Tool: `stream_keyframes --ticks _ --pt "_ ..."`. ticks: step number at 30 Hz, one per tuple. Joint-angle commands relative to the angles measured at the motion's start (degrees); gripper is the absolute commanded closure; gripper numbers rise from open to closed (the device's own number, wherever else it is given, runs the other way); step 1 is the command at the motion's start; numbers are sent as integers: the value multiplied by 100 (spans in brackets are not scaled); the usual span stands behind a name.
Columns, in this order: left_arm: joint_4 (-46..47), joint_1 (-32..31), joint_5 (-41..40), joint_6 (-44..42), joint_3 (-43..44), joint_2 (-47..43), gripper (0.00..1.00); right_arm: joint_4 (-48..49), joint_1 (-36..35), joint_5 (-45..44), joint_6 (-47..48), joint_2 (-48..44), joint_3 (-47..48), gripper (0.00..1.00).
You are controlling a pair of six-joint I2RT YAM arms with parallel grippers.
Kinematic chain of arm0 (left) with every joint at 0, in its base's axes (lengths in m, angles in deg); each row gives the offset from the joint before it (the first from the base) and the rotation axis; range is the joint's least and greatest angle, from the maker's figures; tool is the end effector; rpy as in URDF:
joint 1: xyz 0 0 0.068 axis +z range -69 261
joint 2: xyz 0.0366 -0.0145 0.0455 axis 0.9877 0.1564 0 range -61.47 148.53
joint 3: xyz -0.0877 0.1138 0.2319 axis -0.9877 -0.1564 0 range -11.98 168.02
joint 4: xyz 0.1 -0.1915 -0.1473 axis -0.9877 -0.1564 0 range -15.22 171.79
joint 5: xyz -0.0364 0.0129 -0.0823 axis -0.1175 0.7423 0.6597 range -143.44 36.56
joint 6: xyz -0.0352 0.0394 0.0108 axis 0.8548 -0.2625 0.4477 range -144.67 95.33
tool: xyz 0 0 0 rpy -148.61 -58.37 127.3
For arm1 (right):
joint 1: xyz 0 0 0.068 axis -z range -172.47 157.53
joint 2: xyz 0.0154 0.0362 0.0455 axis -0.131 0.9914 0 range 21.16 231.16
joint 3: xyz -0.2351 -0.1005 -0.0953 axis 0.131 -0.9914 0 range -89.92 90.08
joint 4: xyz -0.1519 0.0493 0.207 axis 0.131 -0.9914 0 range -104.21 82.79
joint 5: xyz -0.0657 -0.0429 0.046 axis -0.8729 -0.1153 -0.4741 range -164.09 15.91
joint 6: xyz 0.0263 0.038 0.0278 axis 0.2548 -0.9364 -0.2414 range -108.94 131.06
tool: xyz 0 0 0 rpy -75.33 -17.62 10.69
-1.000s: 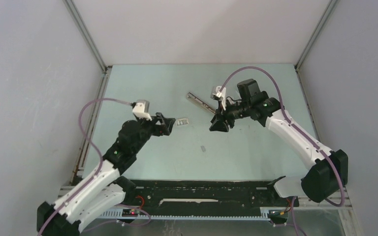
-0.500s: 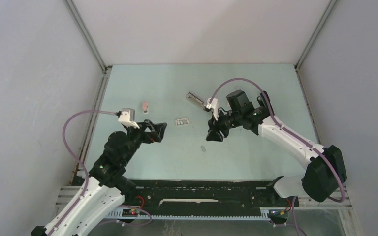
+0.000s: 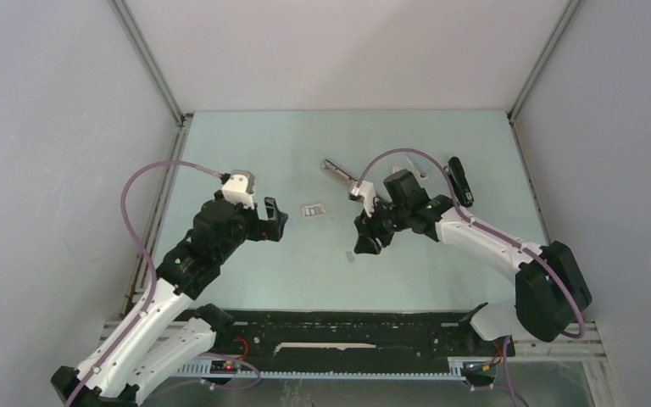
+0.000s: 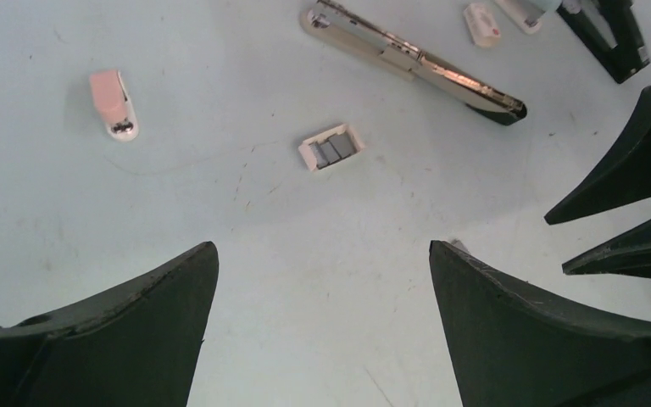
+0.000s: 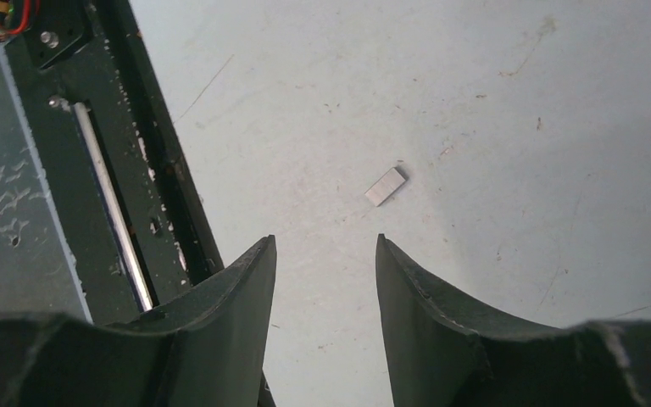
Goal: Unload the staples from the stapler
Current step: Pick up the staple from the center of the board.
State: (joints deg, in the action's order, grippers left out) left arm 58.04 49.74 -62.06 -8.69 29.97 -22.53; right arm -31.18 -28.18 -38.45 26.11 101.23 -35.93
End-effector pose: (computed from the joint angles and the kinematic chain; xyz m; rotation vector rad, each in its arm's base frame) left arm 0.1381 -0.0777 0.3134 0.1584 1.9433 -0.4044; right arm 0.2210 0.1843 0.2409 -1.2890 2.0595 0.9205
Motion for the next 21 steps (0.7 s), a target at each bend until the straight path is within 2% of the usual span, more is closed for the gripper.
stream_keyframes --ticks 1,9,16,21 --pt "-160 173 122 -233 124 -66 0 423 -224 -592 -471 107 15 44" --pt "-14 916 691 -28 6 -190 0 265 -857 -1250 -921 468 295 42" --pt "12 1109 705 7 -47 -262 0 104 -908 -1478 -1217 680 437 41" --pt "110 1419 1191 132 -72 -190 0 37 -975 -1425 -1317 826 493 40"
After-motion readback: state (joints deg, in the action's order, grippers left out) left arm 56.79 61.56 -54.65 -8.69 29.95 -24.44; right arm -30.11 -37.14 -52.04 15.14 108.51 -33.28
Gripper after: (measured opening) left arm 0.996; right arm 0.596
